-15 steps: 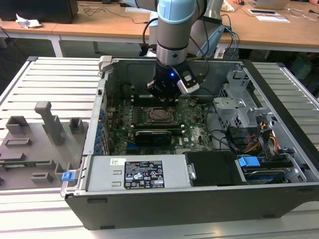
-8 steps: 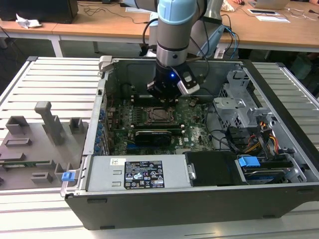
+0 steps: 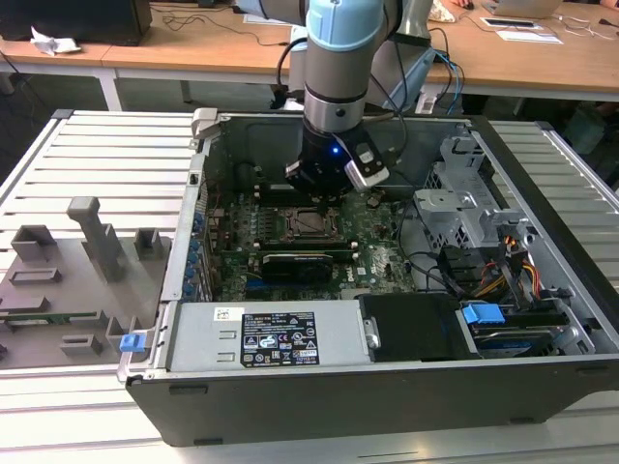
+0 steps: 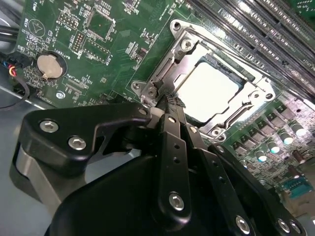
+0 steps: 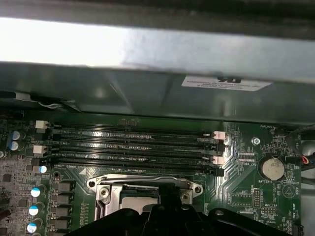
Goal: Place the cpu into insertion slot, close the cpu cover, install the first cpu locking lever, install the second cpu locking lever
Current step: 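Install the second cpu locking lever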
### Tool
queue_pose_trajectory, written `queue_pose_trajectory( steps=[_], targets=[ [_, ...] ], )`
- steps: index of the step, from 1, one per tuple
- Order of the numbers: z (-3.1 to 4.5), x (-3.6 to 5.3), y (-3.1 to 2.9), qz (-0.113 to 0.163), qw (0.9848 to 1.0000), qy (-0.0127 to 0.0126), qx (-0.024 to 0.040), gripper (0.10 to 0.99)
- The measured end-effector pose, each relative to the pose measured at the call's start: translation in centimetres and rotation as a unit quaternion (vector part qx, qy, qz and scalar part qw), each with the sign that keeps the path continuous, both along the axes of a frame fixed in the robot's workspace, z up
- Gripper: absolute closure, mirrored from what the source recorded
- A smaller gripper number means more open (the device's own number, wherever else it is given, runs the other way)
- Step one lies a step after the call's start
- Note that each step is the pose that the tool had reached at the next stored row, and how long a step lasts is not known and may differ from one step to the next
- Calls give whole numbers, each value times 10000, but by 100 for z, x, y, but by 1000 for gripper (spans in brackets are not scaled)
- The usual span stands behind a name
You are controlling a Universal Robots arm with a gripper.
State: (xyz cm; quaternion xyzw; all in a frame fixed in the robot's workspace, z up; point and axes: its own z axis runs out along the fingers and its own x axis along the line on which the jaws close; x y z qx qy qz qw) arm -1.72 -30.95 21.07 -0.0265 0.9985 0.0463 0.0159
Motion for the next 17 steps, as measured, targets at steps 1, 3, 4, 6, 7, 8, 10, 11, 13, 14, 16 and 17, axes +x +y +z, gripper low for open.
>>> queue_pose_trajectory(
  steps=[1, 3, 4, 6, 7, 8, 10, 11, 13, 14, 16, 17],
  targets=[
    [9, 0, -1, 0, 10000, 1, -1, 980],
    [135, 0, -1, 0, 10000, 0, -1, 980],
    [183, 0, -1, 0, 10000, 0, -1, 980],
    [253, 0, -1, 1, 10000, 0, 0, 980],
    [259, 1, -4, 1, 10000, 0, 0, 980],
    [260, 1, -13, 2, 10000, 0, 0, 980],
    [260, 1, -36, 1, 10000, 0, 0, 980],
    [260, 1, -46, 1, 10000, 0, 0, 980],
    [259, 0, -69, 0, 10000, 0, -1, 980],
    [259, 0, -81, 0, 10000, 0, -1, 980],
    [258, 0, -104, 0, 10000, 0, 0, 980],
    [258, 0, -114, 0, 10000, 0, -1, 980]
  ],
)
